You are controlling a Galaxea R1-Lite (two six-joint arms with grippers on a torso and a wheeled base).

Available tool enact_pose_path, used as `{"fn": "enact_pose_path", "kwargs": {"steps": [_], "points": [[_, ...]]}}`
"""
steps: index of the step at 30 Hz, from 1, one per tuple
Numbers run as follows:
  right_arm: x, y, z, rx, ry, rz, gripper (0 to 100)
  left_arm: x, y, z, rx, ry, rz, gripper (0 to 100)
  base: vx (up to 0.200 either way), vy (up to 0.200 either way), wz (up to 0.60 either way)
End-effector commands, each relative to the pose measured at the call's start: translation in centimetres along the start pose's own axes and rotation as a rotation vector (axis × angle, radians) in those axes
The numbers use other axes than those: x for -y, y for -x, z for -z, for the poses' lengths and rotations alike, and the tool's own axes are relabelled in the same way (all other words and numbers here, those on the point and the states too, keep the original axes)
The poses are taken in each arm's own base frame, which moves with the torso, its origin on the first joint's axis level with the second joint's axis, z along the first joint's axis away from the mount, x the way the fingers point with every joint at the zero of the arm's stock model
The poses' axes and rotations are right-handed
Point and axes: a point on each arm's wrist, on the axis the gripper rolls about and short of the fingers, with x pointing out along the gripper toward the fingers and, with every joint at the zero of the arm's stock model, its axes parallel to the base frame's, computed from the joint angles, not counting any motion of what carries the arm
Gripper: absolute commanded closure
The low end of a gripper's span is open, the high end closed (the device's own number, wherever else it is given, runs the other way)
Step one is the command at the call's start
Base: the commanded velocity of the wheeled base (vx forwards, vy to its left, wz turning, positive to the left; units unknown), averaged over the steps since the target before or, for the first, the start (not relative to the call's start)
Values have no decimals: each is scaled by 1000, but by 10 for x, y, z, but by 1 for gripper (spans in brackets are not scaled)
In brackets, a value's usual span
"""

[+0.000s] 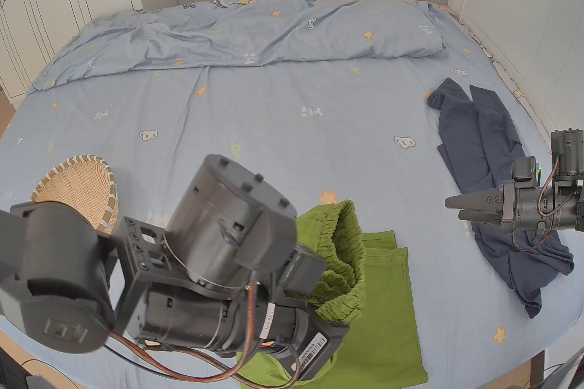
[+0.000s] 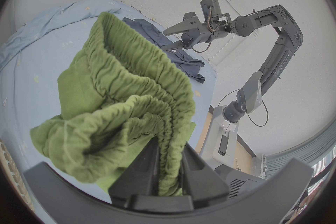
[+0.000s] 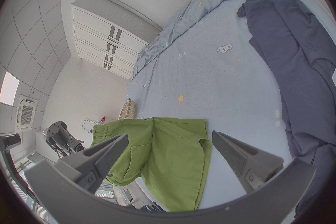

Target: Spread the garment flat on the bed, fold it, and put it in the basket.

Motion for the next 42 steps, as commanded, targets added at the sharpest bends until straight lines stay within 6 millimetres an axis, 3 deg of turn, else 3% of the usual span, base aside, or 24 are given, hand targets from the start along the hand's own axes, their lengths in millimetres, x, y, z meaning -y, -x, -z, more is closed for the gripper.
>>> {"fn": "enact_pose_path", "kwargs": {"steps": [1,7,8,19,24,25,27,29,33,38,42], "points": [[3,-3,0,-8,-8,2,0,5,-15,4,-37,0,12,100,0,0,0],[3,-2,0,-7,-8,4,0,10,-21,4,-37,-2,27,100,0,0,0],[3,-2,0,-7,-8,3,0,12,-24,3,-35,5,35,0,0,0,0],[5,-3,0,-8,-13,7,0,35,-42,1,154,114,165,0,0,0,0],[5,-2,-1,-2,-11,9,0,23,-39,-2,213,270,202,0,0,0,0],[4,-1,-1,0,-9,8,0,-7,-35,-2,225,379,160,0,0,0,0],[3,-1,-2,2,-5,6,0,-25,-30,0,229,424,146,0,0,0,0],[0,1,-2,6,1,2,0,-73,-16,16,214,527,126,0,0,0,0],[-6,6,-1,19,15,-7,0,-125,-4,57,161,681,105,0,0,0,0],[-15,8,2,15,33,-26,0,-159,13,96,139,809,94,0,0,0,0],[-18,7,4,10,39,-35,0,-173,15,106,140,802,78,0,0,0,0]]}}
